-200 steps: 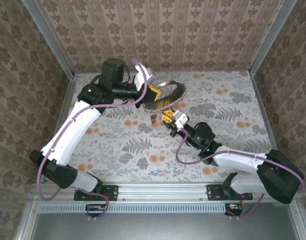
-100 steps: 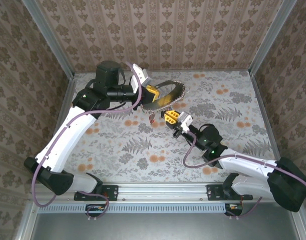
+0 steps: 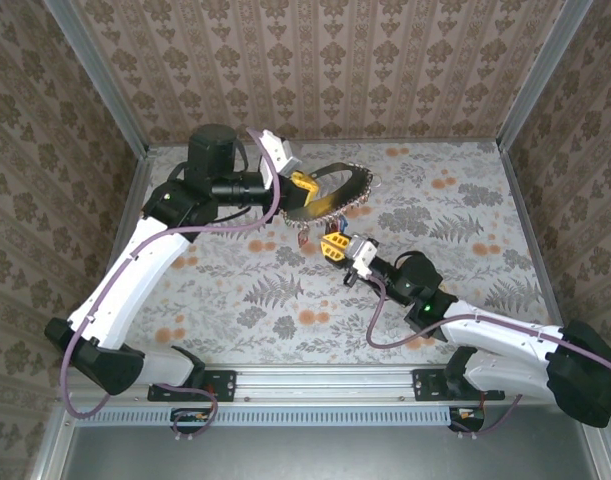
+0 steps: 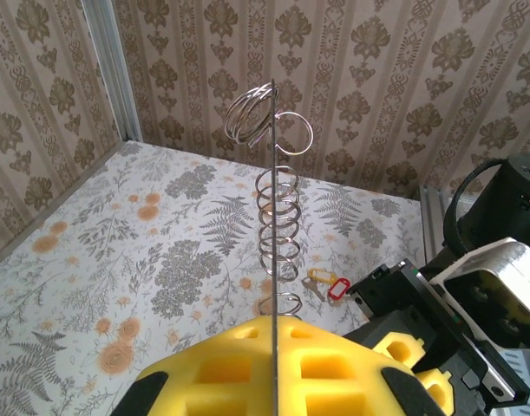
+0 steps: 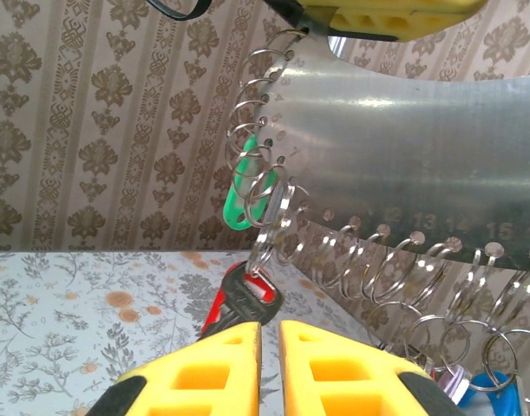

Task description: Put the keys on the keyring

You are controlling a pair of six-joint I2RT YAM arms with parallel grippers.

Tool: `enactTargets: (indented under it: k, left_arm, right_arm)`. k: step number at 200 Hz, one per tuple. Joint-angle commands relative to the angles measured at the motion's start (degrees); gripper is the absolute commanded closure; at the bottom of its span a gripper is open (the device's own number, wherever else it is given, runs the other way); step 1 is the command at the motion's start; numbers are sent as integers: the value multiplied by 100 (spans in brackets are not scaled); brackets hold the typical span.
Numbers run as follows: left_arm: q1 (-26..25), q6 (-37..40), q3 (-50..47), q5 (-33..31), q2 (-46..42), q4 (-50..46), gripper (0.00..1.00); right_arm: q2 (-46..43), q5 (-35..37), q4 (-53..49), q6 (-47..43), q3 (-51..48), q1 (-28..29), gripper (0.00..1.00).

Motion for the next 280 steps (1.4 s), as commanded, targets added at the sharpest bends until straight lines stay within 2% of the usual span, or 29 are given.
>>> enactTargets:
  k: [1, 144, 280]
  left_arm:
    - [-40, 27, -19, 253, -240, 276, 100]
    - [-40, 35, -137, 197, -413, 276, 100]
    - [-48, -11, -119, 122, -413, 310, 100]
  right_arm:
    - [-59, 456, 153, -331, 172, 89, 84]
    - [337, 924, 456, -855, 447, 201, 84]
    - [-50, 1049, -98, -1020, 185, 209, 83]
